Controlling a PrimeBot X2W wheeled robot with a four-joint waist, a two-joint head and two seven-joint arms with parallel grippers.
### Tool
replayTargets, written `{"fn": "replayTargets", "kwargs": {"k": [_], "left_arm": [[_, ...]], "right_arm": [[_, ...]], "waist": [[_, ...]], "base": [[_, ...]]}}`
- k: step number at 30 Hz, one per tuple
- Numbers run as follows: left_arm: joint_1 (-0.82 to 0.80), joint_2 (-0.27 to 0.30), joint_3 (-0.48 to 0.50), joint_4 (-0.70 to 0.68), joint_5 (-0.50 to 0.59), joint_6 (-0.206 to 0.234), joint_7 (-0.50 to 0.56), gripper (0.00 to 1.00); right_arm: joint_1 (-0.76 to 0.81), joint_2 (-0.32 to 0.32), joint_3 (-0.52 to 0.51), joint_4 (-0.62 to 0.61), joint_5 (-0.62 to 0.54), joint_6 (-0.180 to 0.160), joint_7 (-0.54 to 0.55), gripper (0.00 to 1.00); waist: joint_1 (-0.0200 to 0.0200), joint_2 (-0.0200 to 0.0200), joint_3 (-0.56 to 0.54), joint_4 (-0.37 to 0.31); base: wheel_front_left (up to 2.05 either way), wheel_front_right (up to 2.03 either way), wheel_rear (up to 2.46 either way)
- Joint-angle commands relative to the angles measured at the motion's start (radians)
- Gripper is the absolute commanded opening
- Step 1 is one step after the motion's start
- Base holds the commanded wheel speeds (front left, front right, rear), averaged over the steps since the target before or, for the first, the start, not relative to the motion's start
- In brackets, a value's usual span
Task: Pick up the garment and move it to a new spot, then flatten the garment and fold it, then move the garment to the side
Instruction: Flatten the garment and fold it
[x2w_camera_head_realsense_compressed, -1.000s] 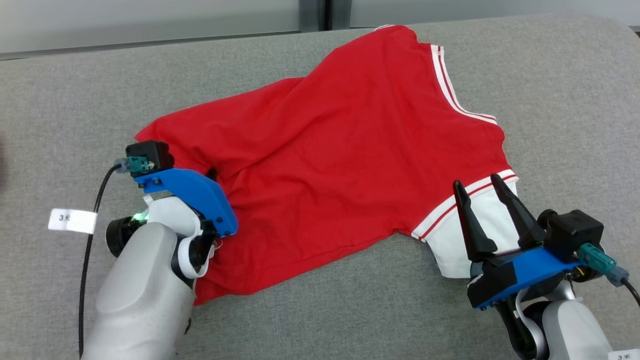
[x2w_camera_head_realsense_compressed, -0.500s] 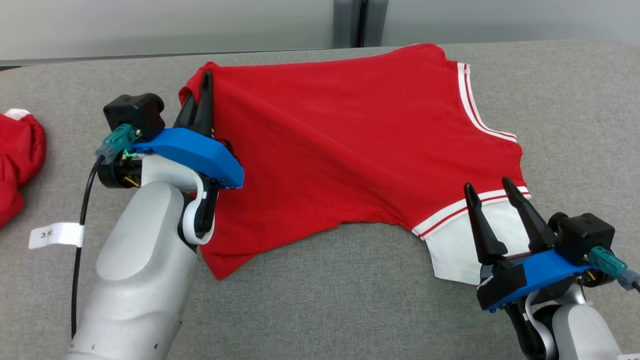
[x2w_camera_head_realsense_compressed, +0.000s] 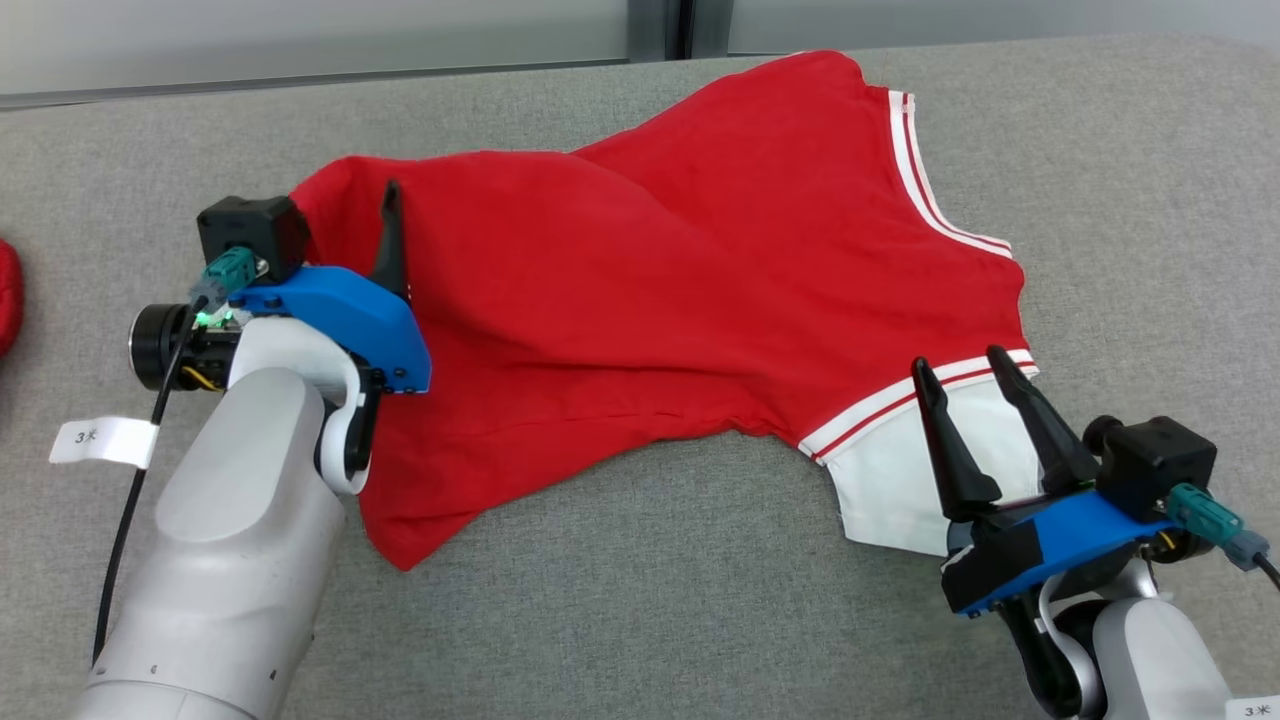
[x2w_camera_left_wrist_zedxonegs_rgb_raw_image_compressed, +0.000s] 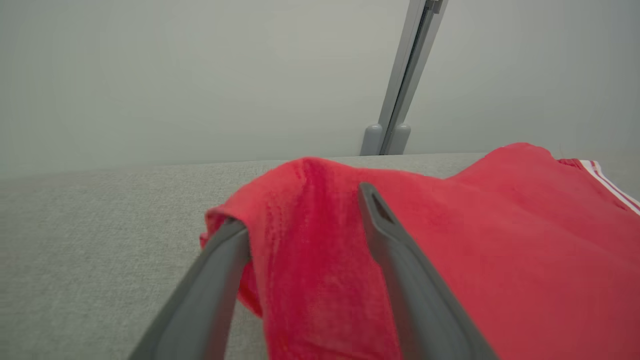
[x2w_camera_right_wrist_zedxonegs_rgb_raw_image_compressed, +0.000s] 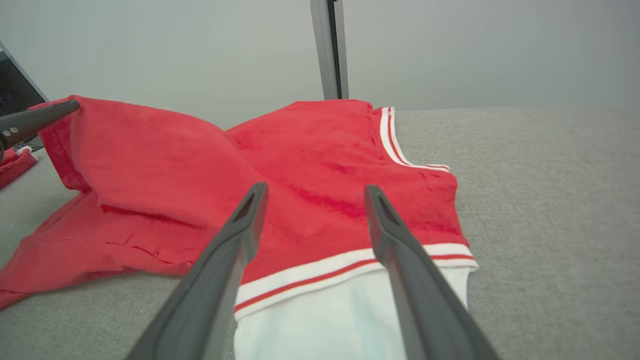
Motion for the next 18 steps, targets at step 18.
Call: {"fn": "replayTargets", "kwargs": {"k": [18], "left_arm": [[0.258,0.007,0.032,0.004,-0.093,-0.097,-0.122,1.0]], "right_arm": [[0.048,-0.012,-0.065,0.016,-0.003,0.0,0.013,1.0]], "waist": [[0.0,0.0,-0.167,0.025]], "base": [[0.0,0.0,0.0]]}}
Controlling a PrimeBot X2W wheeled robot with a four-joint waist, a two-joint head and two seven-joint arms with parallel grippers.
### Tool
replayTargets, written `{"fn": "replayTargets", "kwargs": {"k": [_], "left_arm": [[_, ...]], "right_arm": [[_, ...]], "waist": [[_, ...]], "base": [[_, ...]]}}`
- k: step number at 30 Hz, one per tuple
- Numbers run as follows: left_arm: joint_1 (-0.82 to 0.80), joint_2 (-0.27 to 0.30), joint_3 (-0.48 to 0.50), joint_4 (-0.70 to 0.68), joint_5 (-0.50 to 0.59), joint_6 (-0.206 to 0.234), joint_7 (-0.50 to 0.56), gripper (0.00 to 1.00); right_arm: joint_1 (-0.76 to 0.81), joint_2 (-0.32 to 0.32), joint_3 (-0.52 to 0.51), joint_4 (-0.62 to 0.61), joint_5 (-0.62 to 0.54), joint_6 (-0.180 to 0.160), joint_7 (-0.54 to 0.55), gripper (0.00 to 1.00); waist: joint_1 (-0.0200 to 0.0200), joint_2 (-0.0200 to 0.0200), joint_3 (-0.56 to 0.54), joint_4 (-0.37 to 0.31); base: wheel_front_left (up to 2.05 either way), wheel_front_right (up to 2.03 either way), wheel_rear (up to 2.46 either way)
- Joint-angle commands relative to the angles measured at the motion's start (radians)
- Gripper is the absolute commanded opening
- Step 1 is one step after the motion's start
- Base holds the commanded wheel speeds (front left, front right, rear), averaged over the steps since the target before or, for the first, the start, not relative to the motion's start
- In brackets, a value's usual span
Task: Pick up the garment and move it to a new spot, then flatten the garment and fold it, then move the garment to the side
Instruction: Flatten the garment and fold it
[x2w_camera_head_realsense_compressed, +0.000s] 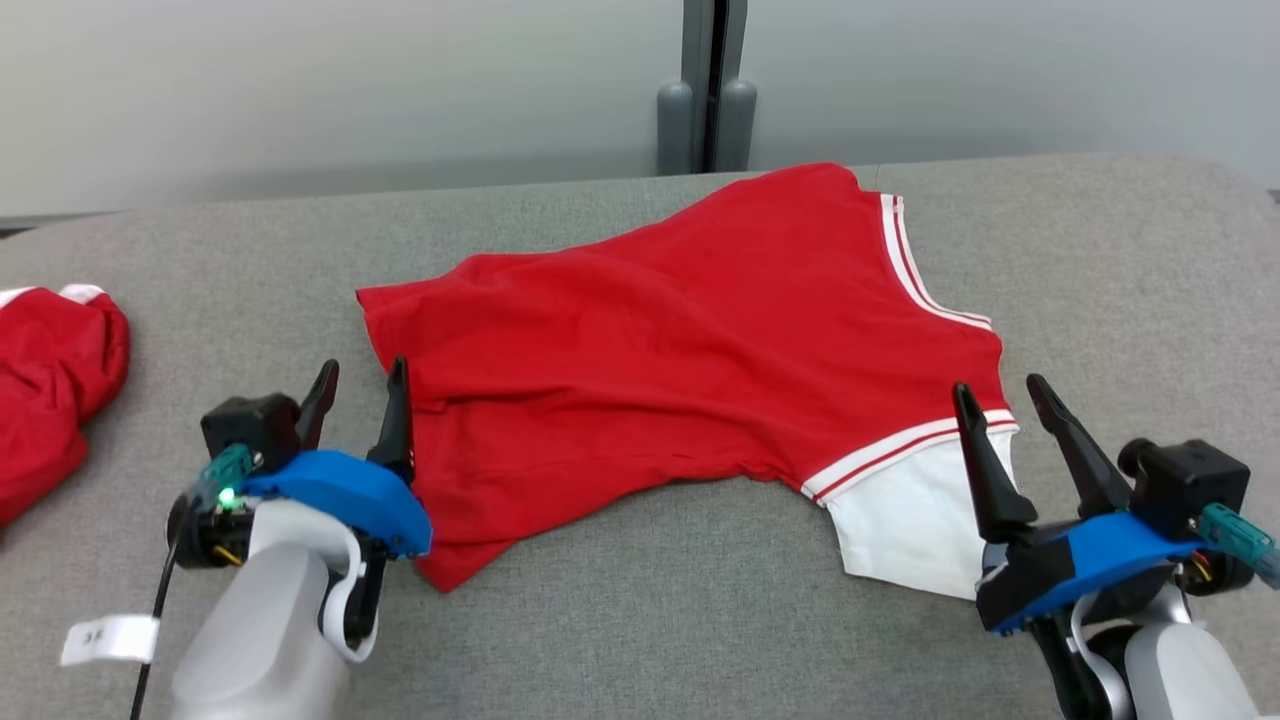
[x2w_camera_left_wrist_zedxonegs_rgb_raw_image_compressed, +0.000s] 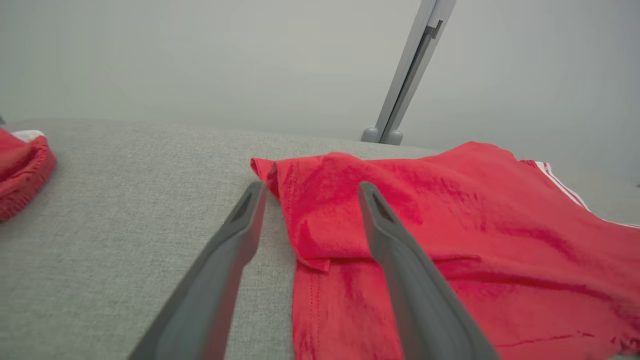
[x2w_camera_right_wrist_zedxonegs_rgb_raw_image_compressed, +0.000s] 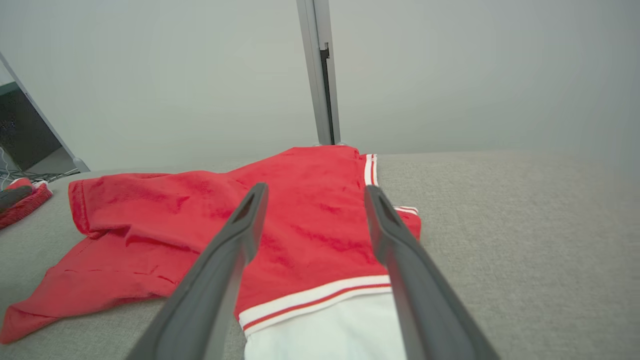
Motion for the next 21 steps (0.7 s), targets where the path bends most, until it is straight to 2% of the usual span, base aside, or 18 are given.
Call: {"fn": "replayTargets", "kwargs": {"k": [1,6,12,16,21], "left_arm": [[0.038,0.004,0.01,-0.033,-0.009,-0.007,-0.011,1.0],[0.14,0.027,0.052,-0.192,0.017,0.013,-0.024,1.0],[0.292,0.043,0.12,-0.415,0.103,0.037,-0.025,1.0],[0.374,0.045,0.156,-0.489,0.139,0.051,-0.025,1.0],[0.45,0.042,0.199,-0.509,0.148,0.052,-0.025,1.0]], "right_arm": [[0.022,-0.006,-0.01,-0.002,-0.006,0.0,0.002,1.0],[0.056,-0.008,-0.047,0.003,-0.015,0.0,0.005,1.0],[0.093,-0.011,-0.082,0.016,-0.023,0.0,0.017,1.0],[0.113,-0.007,-0.098,0.027,-0.029,0.0,0.022,1.0],[0.136,-0.001,-0.108,0.034,-0.037,0.0,0.023,1.0]], "waist": [[0.0001,0.0,-0.017,-0.004],[0.0001,0.0,-0.054,0.005],[0.0001,0.0,-0.096,0.009],[0.0001,0.0,-0.126,0.007],[0.0001,0.0,-0.151,0.007]], "base": [[0.0,0.0,0.0],[0.0,0.0,0.0],[0.0,0.0,0.0],[0.0,0.0,0.0],[0.0,0.0,0.0]]}}
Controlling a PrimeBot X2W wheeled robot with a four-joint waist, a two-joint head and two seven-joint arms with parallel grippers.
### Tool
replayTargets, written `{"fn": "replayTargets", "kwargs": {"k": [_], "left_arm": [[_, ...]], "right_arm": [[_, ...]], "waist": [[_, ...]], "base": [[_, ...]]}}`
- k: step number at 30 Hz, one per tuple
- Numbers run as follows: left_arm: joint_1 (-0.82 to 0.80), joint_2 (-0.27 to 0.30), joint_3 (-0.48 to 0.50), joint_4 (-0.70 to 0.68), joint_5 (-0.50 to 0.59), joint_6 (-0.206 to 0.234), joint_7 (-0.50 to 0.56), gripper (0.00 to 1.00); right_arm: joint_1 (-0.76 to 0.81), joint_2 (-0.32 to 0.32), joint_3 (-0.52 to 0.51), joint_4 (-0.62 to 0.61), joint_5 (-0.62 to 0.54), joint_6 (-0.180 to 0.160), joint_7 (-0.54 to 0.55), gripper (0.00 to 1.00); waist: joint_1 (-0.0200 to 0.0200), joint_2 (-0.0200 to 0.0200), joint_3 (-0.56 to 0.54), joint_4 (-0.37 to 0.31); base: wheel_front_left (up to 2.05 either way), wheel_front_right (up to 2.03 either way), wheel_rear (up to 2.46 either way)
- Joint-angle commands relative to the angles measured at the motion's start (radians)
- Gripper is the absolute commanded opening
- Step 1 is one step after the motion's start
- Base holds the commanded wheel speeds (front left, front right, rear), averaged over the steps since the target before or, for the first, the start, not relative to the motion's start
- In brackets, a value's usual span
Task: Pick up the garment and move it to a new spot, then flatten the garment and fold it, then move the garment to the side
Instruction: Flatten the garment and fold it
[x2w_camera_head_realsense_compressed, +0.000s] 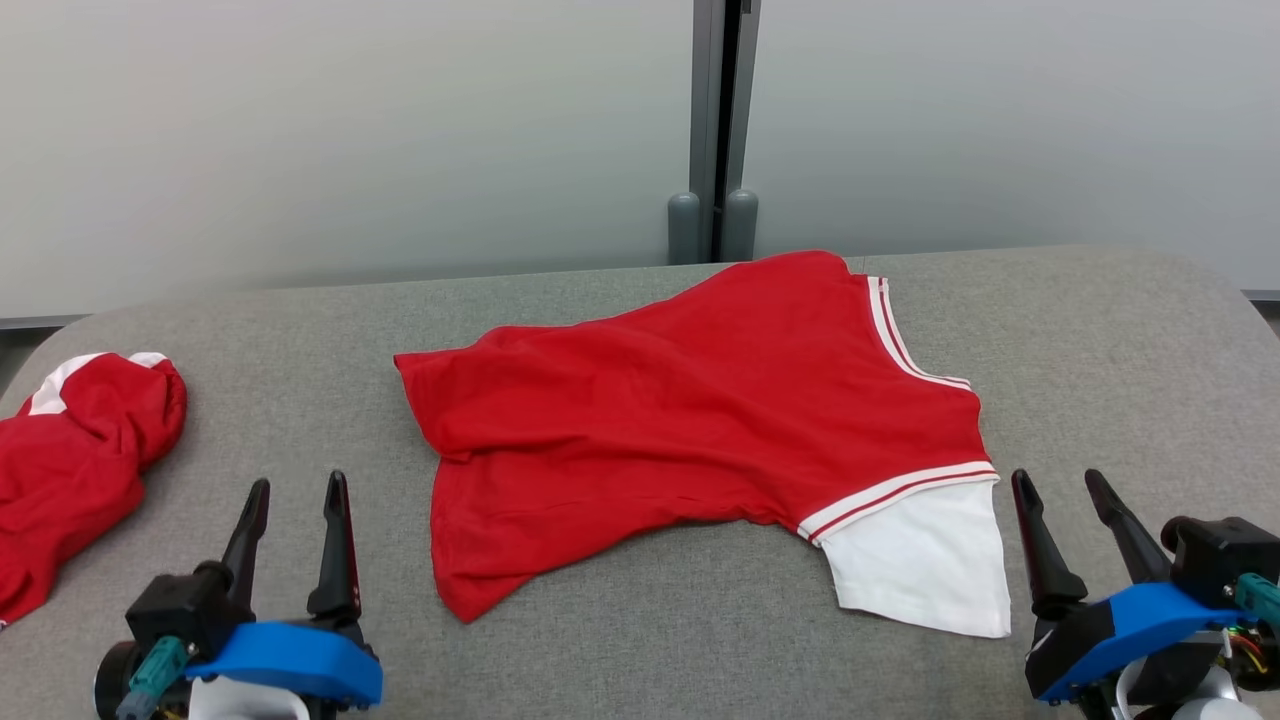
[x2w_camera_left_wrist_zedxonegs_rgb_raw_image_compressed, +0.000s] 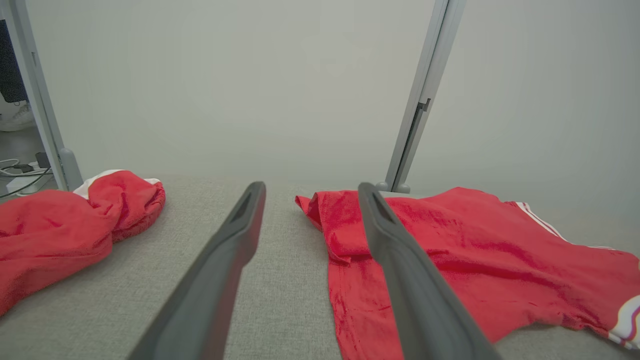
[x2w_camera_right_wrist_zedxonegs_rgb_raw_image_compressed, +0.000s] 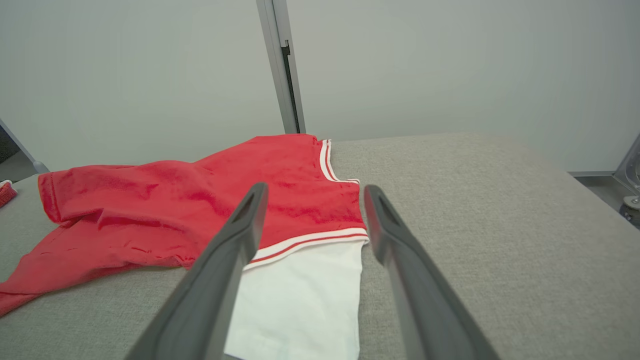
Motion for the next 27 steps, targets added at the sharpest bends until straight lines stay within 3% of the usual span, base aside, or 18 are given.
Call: {"fn": "replayTargets", "kwargs": {"k": [1,17,27], "left_arm": [[0.021,-0.002,0.007,-0.005,0.006,0.005,-0.005,1.0],[0.036,-0.021,0.014,0.046,0.012,-0.014,-0.005,1.0],[-0.04,-0.014,-0.042,0.081,0.05,-0.023,0.04,1.0]], "right_arm": [[0.015,0.002,-0.005,0.003,-0.009,0.0,-0.006,1.0],[0.02,0.012,0.013,0.004,0.001,0.0,-0.016,1.0],[-0.007,0.014,0.018,-0.031,-0.009,0.0,0.016,1.0]], "waist": [[0.0002,-0.0001,-0.005,-0.002],[0.0002,-0.0001,-0.005,0.004],[0.0002,-0.0001,0.034,0.0]], "base": [[0.0,0.0,0.0],[0.0,0.0,0.0],[0.0,0.0,0.0]]}}
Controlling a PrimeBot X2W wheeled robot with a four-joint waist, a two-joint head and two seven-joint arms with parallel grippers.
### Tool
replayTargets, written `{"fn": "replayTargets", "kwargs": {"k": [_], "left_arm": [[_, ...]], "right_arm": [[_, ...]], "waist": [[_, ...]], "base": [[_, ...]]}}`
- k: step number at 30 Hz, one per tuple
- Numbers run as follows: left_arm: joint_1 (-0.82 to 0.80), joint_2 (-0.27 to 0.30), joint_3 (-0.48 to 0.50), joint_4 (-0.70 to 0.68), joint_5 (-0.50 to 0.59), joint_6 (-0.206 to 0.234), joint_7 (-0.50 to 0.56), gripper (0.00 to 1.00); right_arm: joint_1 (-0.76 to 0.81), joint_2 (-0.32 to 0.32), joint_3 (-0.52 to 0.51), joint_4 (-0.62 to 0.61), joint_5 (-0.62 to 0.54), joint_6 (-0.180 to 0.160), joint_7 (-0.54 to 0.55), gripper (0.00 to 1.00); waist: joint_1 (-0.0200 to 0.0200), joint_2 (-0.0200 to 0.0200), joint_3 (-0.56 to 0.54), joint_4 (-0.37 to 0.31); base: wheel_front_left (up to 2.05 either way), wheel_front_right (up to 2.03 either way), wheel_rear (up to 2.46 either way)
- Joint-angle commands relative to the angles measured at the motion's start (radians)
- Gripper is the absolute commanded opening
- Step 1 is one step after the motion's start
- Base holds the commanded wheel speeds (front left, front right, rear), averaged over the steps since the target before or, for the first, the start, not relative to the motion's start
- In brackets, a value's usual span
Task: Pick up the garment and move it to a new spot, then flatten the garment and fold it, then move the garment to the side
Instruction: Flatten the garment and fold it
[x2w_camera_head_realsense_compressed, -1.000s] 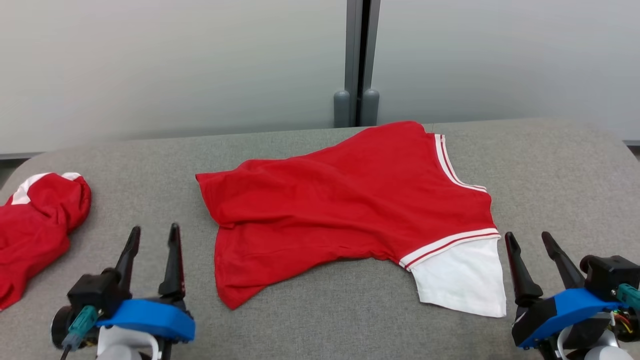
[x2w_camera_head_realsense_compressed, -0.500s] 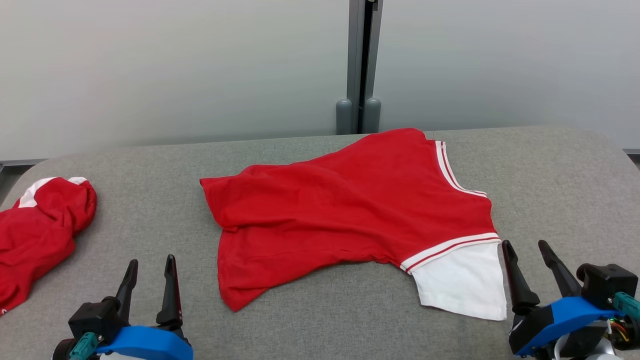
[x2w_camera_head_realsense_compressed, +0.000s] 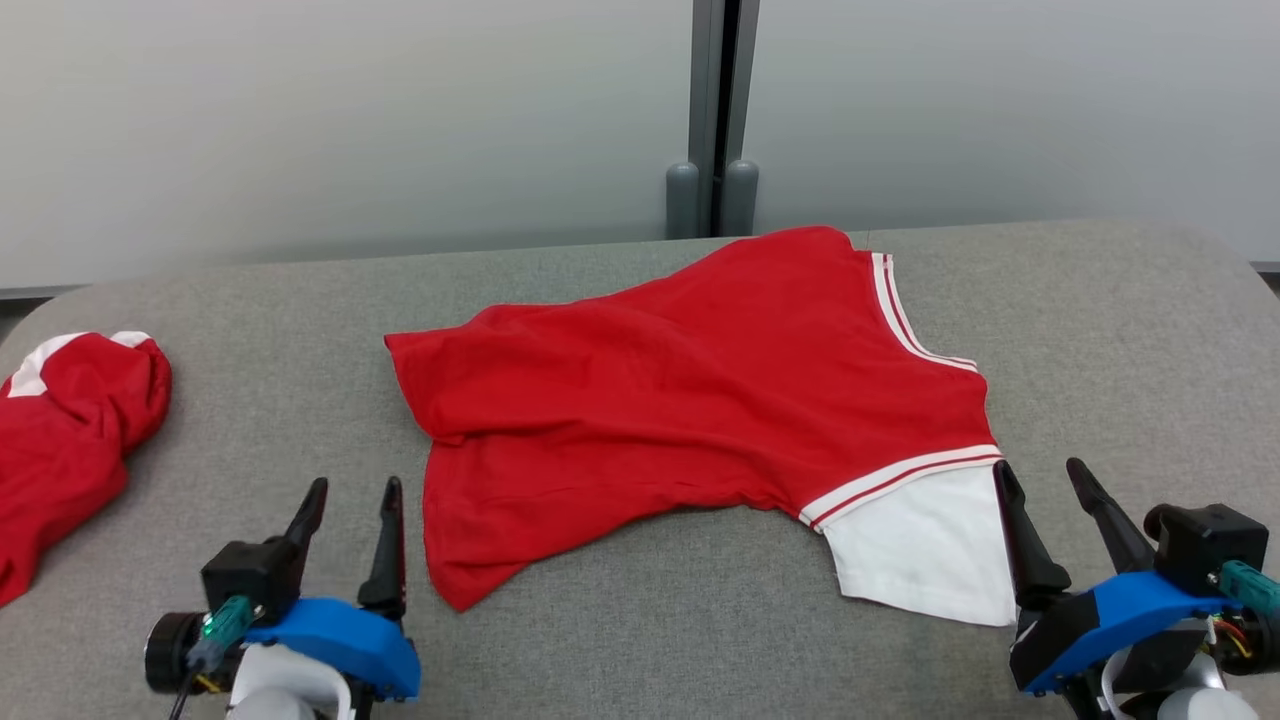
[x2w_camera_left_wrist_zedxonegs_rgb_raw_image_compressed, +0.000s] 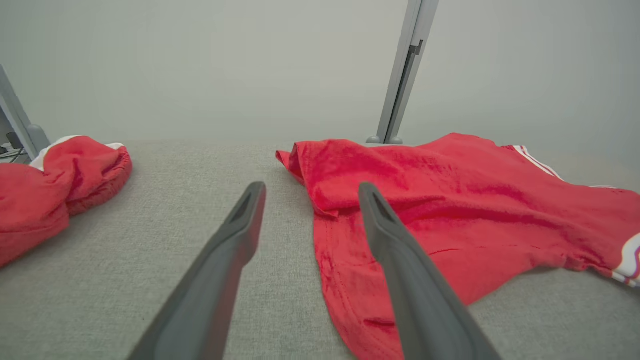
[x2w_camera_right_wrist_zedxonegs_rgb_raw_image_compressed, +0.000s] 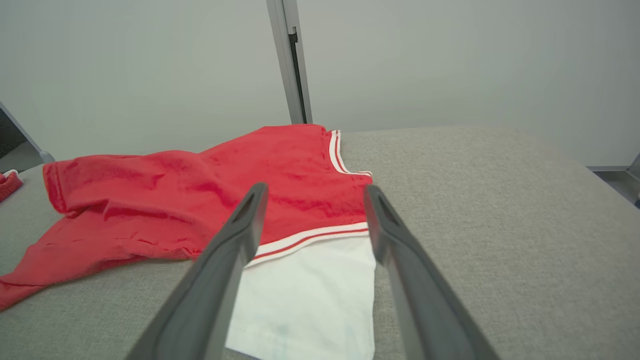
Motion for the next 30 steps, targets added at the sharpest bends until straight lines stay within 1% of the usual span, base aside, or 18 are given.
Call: {"fn": "replayTargets", "kwargs": {"k": [1,7,11,16,19,21,22,23,25,30], "left_arm": [[-0.028,0.0,-0.015,0.009,0.015,-0.002,0.016,1.0],[-0.156,-0.018,-0.067,0.131,0.046,0.019,0.151,1.0],[-0.222,-0.025,-0.062,0.228,0.036,0.044,0.226,1.0],[-0.253,-0.034,-0.048,0.316,0.011,0.068,0.291,1.0],[-0.244,-0.046,-0.053,0.361,-0.004,0.057,0.343,1.0],[-0.239,-0.051,-0.066,0.391,-0.014,0.045,0.39,1.0],[-0.234,-0.056,-0.072,0.398,-0.015,0.038,0.403,0.55],[-0.229,-0.06,-0.071,0.401,-0.024,0.037,0.413,0.0],[-0.21,-0.066,-0.078,0.411,-0.032,0.028,0.444,0.0],[-0.166,-0.074,-0.077,0.383,-0.055,0.021,0.454,0.0]], "right_arm": [[-0.016,0.003,0.003,-0.007,-0.007,0.0,0.01,1.0],[-0.051,0.005,0.025,-0.013,-0.009,0.0,0.076,1.0],[-0.079,0.005,0.051,-0.006,0.001,0.0,0.076,1.0],[-0.1,0.006,0.066,0.014,0.013,0.0,0.062,1.0],[-0.098,0.006,0.064,0.028,0.021,0.0,0.066,1.0],[-0.088,0.006,0.053,0.047,0.024,0.0,0.091,1.0],[-0.08,0.005,0.044,0.055,0.025,0.0,0.109,1.0],[-0.074,0.005,0.031,0.061,0.025,0.0,0.127,1.0],[-0.064,0.005,0.001,0.07,0.035,0.0,0.162,1.0],[-0.032,0.006,-0.037,0.069,0.019,0.0,0.238,1.0]], "waist": [[-0.0001,-0.0001,0.012,0.002],[-0.0001,-0.0001,0.089,-0.011],[-0.0001,-0.0001,0.141,-0.034],[-0.0001,-0.0001,0.184,-0.051],[-0.0001,-0.0001,0.199,-0.055],[-0.0001,-0.0001,0.205,-0.055],[-0.0001,-0.0001,0.207,-0.054],[-0.0001,-0.0001,0.208,-0.052],[-0.0001,-0.0001,0.211,-0.05],[-0.0001,-0.0001,0.215,-0.041]], "base": [[0.0,0.0,0.0],[0.0,0.0,0.0],[0.0,0.0,0.0],[0.0,0.0,0.0],[0.0,0.0,0.0],[0.0,0.0,0.0],[0.0,0.0,0.0],[0.0,0.0,0.0],[0.0,0.0,0.0],[0.0,0.0,0.0]]}}
